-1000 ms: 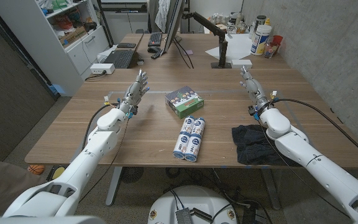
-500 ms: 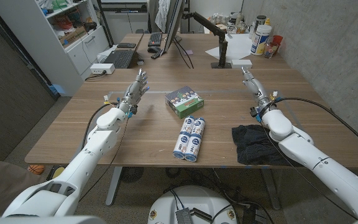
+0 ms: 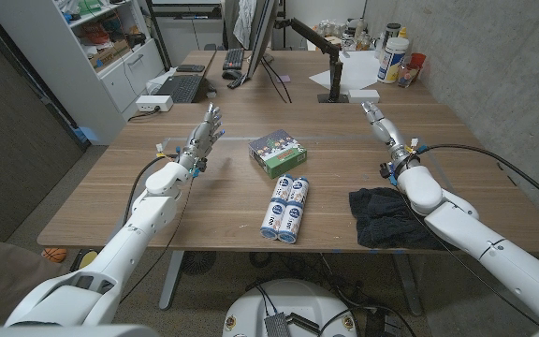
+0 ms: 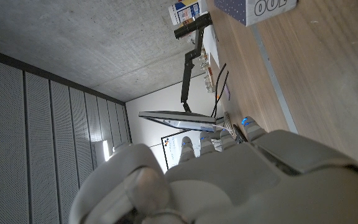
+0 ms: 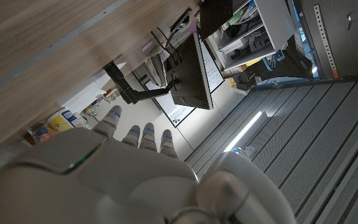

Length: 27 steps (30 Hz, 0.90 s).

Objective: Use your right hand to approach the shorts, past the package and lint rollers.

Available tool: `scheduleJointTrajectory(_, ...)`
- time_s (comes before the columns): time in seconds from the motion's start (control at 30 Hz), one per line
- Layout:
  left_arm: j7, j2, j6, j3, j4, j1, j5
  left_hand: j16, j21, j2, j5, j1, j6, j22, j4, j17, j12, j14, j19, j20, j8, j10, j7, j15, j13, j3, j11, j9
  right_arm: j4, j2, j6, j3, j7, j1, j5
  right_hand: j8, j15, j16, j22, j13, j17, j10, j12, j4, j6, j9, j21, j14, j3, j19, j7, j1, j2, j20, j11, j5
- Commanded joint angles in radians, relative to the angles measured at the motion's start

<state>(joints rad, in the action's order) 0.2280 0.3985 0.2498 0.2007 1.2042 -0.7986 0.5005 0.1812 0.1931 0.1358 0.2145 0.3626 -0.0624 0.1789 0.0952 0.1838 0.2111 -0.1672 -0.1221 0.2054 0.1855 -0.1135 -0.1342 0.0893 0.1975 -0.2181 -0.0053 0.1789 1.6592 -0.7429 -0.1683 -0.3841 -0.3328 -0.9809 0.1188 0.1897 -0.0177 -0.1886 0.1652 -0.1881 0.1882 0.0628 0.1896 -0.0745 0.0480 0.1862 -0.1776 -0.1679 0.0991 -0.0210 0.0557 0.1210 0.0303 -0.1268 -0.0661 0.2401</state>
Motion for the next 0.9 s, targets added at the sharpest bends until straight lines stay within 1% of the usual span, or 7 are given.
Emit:
scheduleJointTrajectory(0.03,0.009,-0.009,0.007,0.003,-0.018,0.010,0.001,0.006,0.003,-0.001,0.001,0.008,0.008,0.003,-0.002,0.004,0.004,-0.023,-0.006,0.009,0.007,-0.005,-0.001,0.002,0.002,0.002,0.004,0.004,0.045,-0.033,0.053,-0.002,-0.030,-0.016,-0.069,0.008,0.000,0.003,0.003,-0.004,0.004,0.004,0.005,0.006,-0.001,0.003,0.001,-0.040,-0.003,-0.009,0.005,0.011,0.003,-0.006,0.002,0.004)
scheduleJointTrajectory(0.4,0.012,-0.013,0.011,0.007,-0.026,0.018,-0.003,0.007,0.002,-0.001,0.000,0.008,0.003,0.003,-0.001,0.005,0.005,-0.025,-0.007,0.009,0.005,-0.005,-0.007,0.003,0.002,0.003,0.004,0.004,0.078,-0.064,0.084,0.002,-0.045,-0.036,-0.111,0.007,-0.002,0.000,0.004,-0.005,0.005,-0.004,0.010,0.010,0.002,0.004,0.001,-0.049,-0.007,-0.026,0.022,0.020,0.011,-0.023,0.038,0.003)
scheduleJointTrajectory(0.47,0.013,-0.013,0.011,0.008,-0.028,0.019,-0.004,0.007,0.002,-0.001,0.000,0.008,-0.003,0.003,-0.001,0.005,0.005,-0.025,-0.007,0.009,0.002,-0.005,-0.009,0.002,0.001,0.003,0.003,0.004,0.087,-0.071,0.090,0.005,-0.050,-0.045,-0.119,0.007,-0.002,-0.001,0.004,-0.005,0.005,-0.006,0.011,0.011,0.002,0.004,0.000,-0.048,-0.007,-0.026,0.021,0.022,0.012,-0.021,0.035,0.003)
scheduleJointTrajectory(0.53,-0.002,-0.022,0.024,0.004,-0.028,0.016,-0.005,0.008,0.001,0.000,0.000,0.010,-0.107,0.004,-0.001,0.006,-0.001,-0.037,-0.014,0.009,-0.019,-0.025,-0.020,0.002,0.002,0.005,-0.001,0.004,0.099,-0.083,0.105,0.007,-0.057,-0.054,-0.133,0.009,0.001,-0.003,0.004,-0.005,0.005,-0.010,0.012,0.012,-0.002,0.004,-0.003,-0.046,-0.008,-0.022,0.018,0.024,0.014,-0.003,0.031,0.002)
scheduleJointTrajectory(0.6,-0.002,-0.022,0.025,0.005,-0.029,0.016,-0.006,0.009,0.002,0.000,0.000,0.011,-0.146,0.004,-0.001,0.006,-0.002,-0.038,-0.015,0.009,-0.020,-0.030,-0.016,-0.001,0.002,0.006,-0.001,0.004,0.100,-0.083,0.107,0.008,-0.057,-0.054,-0.134,0.010,0.006,-0.003,0.004,-0.005,0.005,-0.010,0.012,0.013,-0.004,0.004,-0.003,-0.047,-0.009,-0.022,0.017,0.026,0.014,0.001,0.032,0.002)
scheduleJointTrajectory(0.73,0.008,-0.018,0.014,0.003,-0.021,0.012,0.004,0.007,0.002,0.000,0.000,0.011,-0.132,0.004,-0.002,0.006,-0.003,-0.043,-0.016,0.009,-0.009,-0.035,-0.016,0.000,0.002,0.007,0.003,0.004,0.121,-0.101,0.125,0.020,-0.060,-0.078,-0.134,0.012,0.009,-0.004,0.004,-0.005,0.004,-0.018,0.015,0.014,-0.012,0.004,-0.005,-0.046,-0.010,-0.020,0.015,0.029,0.015,0.007,0.020,0.001)
scheduleJointTrajectory(0.9,-0.002,-0.013,0.021,0.007,-0.016,0.011,-0.010,0.008,0.002,0.000,0.000,0.011,-0.119,0.004,-0.002,0.006,-0.001,-0.044,-0.016,0.008,-0.002,-0.031,-0.015,0.000,0.002,0.007,0.006,0.003,0.127,-0.108,0.130,0.024,-0.059,-0.083,-0.136,0.012,0.008,-0.004,0.003,-0.005,0.004,-0.012,0.013,0.015,-0.013,0.004,-0.004,-0.049,-0.010,-0.023,0.013,0.030,0.016,0.007,0.021,0.001)
